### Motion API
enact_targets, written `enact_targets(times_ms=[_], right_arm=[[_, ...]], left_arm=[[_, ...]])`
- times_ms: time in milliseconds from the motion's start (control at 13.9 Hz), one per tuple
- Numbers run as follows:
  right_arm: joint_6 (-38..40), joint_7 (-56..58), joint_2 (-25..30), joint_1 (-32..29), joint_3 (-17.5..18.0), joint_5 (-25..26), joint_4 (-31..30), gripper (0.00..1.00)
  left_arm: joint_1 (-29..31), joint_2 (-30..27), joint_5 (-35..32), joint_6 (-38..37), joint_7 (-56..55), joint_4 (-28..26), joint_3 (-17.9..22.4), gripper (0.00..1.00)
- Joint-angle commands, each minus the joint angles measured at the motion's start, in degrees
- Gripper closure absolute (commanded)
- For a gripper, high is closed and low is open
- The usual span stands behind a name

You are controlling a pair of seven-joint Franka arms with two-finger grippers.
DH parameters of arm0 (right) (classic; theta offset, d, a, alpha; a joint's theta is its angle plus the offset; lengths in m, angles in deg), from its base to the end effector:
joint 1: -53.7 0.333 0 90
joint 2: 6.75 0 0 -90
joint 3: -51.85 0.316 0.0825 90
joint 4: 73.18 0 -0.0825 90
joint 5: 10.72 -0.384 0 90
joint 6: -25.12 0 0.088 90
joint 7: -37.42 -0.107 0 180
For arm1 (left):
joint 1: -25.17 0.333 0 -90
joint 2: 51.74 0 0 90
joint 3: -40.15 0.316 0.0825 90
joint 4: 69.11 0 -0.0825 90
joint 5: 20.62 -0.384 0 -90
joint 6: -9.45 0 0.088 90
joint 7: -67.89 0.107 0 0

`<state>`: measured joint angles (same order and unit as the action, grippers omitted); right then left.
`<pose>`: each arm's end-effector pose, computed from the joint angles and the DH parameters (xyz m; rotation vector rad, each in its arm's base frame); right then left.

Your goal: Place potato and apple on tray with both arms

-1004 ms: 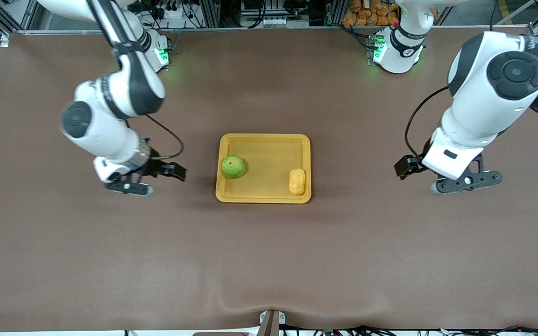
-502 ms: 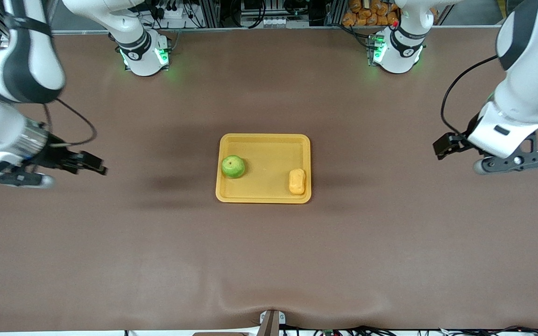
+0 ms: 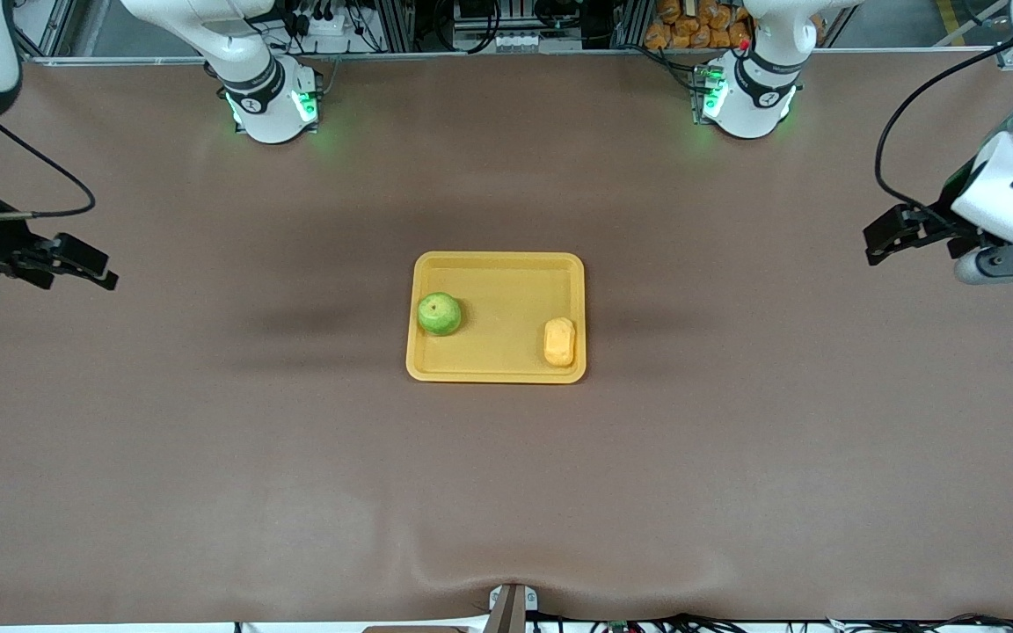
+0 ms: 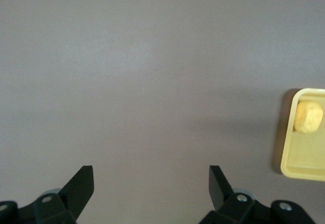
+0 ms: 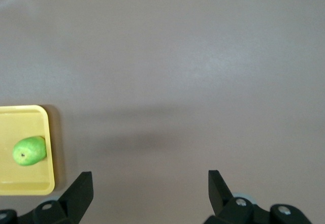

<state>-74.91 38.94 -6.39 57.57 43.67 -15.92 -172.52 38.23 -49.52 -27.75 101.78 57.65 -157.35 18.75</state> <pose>0.5617 -0.0344 0.5660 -3.0505 0.0972 -0.0348 0.5665 -0.0658 0.6230 -3.0370 -0.0468 -0.0800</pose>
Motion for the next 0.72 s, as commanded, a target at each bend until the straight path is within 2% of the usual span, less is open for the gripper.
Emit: enact_targets(times_ms=[0, 143, 430, 645], right_arm=[[6.8, -0.9, 0.1, -3.5, 3.3, 1.6, 3.1, 0.0], [9.1, -0.9, 0.1, -6.2, 5.9, 2.3, 4.8, 0.0], [12.8, -0.9, 1.0, -7.2, 6.7, 3.0, 6.0, 0.0], [12.0, -1.1, 1.2, -7.1, 7.9, 4.3, 6.0, 0.0]], left_arm=[[0.6, -2.2, 1.2, -1.6, 1.5, -0.4, -0.1, 0.0], [-2.0, -3.9, 1.2, -1.8, 3.7, -0.8, 3.0, 0.0], [-9.3, -5.6, 3.9, -3.8, 4.4, -1.4, 12.4, 0.0], [-11.2, -7.5, 5.0, -5.1, 3.6, -3.2, 14.1, 0.0]])
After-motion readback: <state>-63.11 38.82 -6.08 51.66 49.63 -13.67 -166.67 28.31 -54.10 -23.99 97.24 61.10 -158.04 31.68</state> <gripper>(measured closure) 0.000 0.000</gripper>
